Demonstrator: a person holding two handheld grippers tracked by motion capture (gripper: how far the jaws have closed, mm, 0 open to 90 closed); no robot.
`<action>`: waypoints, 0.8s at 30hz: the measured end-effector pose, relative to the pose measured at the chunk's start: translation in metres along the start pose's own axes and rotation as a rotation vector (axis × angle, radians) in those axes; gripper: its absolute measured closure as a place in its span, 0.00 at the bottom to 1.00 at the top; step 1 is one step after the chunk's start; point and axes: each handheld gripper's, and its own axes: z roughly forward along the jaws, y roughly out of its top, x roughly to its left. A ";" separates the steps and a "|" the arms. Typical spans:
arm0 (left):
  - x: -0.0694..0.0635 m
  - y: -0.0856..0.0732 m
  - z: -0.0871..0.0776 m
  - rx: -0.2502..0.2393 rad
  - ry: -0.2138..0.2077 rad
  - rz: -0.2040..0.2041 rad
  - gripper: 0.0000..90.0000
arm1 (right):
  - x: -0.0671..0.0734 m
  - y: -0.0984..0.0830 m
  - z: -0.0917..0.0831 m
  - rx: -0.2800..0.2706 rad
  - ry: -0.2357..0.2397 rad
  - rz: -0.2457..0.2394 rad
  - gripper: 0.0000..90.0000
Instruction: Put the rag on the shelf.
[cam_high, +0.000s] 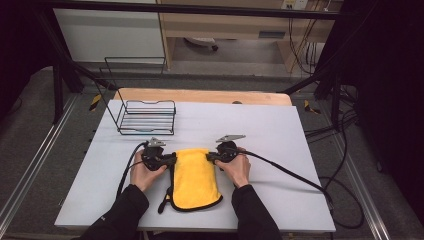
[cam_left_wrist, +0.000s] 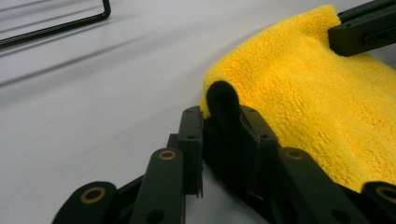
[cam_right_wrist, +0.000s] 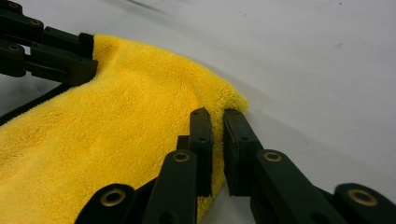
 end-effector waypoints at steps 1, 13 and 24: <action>0.000 0.000 0.000 -0.001 -0.004 -0.006 0.82 | 0.000 0.000 0.000 -0.001 -0.001 0.001 0.94; 0.000 0.006 -0.028 -0.116 -0.050 -0.013 0.87 | 0.009 0.007 -0.027 -0.102 0.017 -0.042 0.94; -0.018 0.018 -0.057 -0.206 -0.069 0.047 0.87 | 0.021 0.010 -0.058 -0.211 0.023 -0.095 0.95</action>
